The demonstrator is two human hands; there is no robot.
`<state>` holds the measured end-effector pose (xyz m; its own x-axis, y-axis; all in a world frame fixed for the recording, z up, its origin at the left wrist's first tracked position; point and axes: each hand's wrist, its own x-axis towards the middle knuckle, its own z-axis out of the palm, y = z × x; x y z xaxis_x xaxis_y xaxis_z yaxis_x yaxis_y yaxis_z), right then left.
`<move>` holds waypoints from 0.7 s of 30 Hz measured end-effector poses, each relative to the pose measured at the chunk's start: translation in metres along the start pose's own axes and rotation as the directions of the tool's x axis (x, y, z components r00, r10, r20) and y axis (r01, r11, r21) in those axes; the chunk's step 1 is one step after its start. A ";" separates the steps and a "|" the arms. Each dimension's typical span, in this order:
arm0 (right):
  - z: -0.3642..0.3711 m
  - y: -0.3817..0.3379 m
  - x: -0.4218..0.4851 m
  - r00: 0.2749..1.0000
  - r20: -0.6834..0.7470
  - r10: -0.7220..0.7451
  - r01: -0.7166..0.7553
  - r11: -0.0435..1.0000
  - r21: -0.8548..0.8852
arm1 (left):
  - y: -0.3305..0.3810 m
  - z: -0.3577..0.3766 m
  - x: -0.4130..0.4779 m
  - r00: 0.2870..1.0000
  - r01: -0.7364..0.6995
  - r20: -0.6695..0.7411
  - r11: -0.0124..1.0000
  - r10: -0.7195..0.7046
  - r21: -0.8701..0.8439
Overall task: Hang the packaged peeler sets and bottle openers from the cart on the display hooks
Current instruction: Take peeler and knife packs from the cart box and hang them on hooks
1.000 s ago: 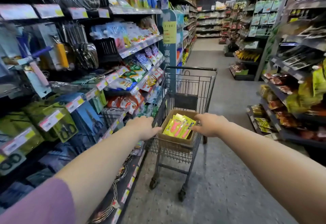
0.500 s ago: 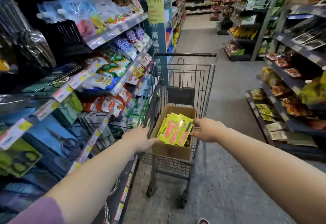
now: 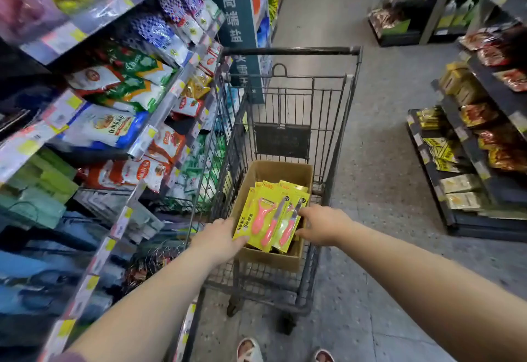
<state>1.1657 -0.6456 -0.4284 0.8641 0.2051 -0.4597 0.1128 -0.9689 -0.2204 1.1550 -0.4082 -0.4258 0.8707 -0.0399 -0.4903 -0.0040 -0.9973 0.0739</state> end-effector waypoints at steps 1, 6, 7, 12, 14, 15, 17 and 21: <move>0.001 0.001 0.011 1.000 0.007 0.007 -0.007 1.000 -0.002 | 0.000 -0.001 0.012 1.000 -0.001 0.003 1.000 0.001 -0.009; 0.011 0.009 0.061 0.998 0.039 0.050 -0.051 0.998 0.028 | -0.001 0.004 0.073 0.998 -0.043 0.040 0.998 0.045 -0.035; 0.015 0.010 0.071 0.997 0.050 0.063 -0.065 0.997 0.050 | -0.001 0.006 0.086 0.997 -0.051 0.055 0.998 0.053 -0.046; 0.041 0.010 0.120 0.979 0.137 0.150 -0.180 0.953 0.244 | -0.015 0.023 0.147 0.983 -0.080 0.159 0.993 0.093 -0.088; 0.053 0.008 0.138 0.968 0.168 0.188 -0.236 0.907 0.348 | -0.024 0.032 0.171 0.977 -0.061 0.196 0.990 0.085 -0.126; 0.060 0.007 0.146 0.961 0.187 0.206 -0.264 0.884 0.386 | -0.028 0.037 0.182 0.973 -0.043 0.217 0.989 0.073 -0.142; 0.075 0.007 0.163 0.940 0.238 0.245 -0.330 0.832 0.446 | -0.035 0.048 0.205 0.964 -0.006 0.261 0.984 0.053 -0.179; 0.111 0.008 0.191 0.888 0.335 0.316 -0.453 0.731 0.511 | -0.041 0.075 0.243 0.946 0.036 0.319 0.959 0.058 -0.280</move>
<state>1.2775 -0.5991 -0.6136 0.6384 -0.0781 -0.7657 -0.5595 -0.7302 -0.3921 1.3303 -0.3816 -0.6129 0.6666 -0.1150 -0.7365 0.1650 -0.9407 0.2963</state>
